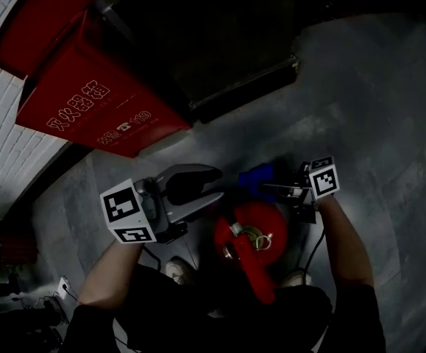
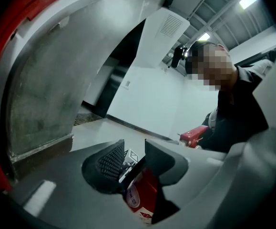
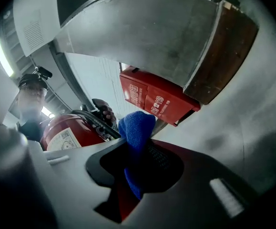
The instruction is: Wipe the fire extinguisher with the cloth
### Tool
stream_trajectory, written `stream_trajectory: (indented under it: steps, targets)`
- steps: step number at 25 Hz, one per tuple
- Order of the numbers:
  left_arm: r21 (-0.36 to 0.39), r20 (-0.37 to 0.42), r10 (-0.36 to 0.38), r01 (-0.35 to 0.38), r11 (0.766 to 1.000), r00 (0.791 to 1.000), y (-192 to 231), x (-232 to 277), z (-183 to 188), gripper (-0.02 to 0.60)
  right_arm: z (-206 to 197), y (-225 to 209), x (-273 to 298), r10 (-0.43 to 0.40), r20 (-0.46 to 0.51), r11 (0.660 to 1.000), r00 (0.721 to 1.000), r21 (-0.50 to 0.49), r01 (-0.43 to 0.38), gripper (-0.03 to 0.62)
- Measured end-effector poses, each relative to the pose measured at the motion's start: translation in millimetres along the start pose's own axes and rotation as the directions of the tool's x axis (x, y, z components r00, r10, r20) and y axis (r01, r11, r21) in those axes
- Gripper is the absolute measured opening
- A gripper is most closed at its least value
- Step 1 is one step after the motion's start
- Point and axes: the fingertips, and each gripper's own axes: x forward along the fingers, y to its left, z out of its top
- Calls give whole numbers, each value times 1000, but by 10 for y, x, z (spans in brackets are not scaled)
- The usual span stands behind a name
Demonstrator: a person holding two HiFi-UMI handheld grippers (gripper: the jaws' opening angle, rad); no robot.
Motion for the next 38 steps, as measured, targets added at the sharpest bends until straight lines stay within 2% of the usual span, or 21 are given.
stream_trajectory:
  steps: [5, 8, 13, 16, 19, 23, 26, 27, 30, 31, 35, 38]
  targets:
    - [16, -34, 31, -31, 999, 999, 52, -22, -32, 132, -70, -241, -4, -63, -29, 998, 998, 13, 63, 72]
    - [12, -56, 38, -37, 999, 998, 72, -31, -80, 130, -118, -485, -62, -168, -41, 986, 985, 1, 168, 72]
    - [-26, -50, 49, -50, 998, 998, 103, -39, -93, 130, -379, -914, -152, -341, -160, 940, 926, -44, 339, 72]
    - [-29, -63, 56, -58, 998, 996, 131, -24, -118, 130, -498, -1078, -161, -409, -201, 913, 890, -78, 401, 72]
    - [-28, -82, 69, -72, 997, 994, 159, -21, -159, 130, -586, -1236, -185, -457, -212, 889, 864, -68, 454, 72]
    - [-29, -93, 86, -89, 996, 992, 169, -26, -194, 130, -719, -1437, -258, -557, -248, 830, 792, -126, 544, 72]
    - [-24, -99, 86, -88, 996, 991, 143, -46, -214, 130, -739, -1504, -263, -599, -254, 799, 759, -135, 586, 72]
    - [-21, -102, 84, -87, 996, 991, 131, -56, -224, 130, -754, -1536, -279, -625, -263, 779, 735, -140, 612, 72]
    - [-10, -107, 81, -83, 997, 991, 105, -86, -240, 130, -845, -1649, -366, -710, -304, 698, 636, -177, 694, 72]
    - [-7, -105, 78, -79, 997, 991, 93, -92, -233, 130, -855, -1653, -396, -724, -303, 682, 619, -186, 707, 72]
    - [6, -80, 56, -55, 998, 995, 33, -123, -153, 130, -646, -1482, -548, -765, -187, 644, 617, -178, 744, 71]
    - [24, -52, 45, -44, 999, 998, 21, -161, -87, 130, -317, -1243, -729, -813, -53, 575, 580, -232, 785, 71]
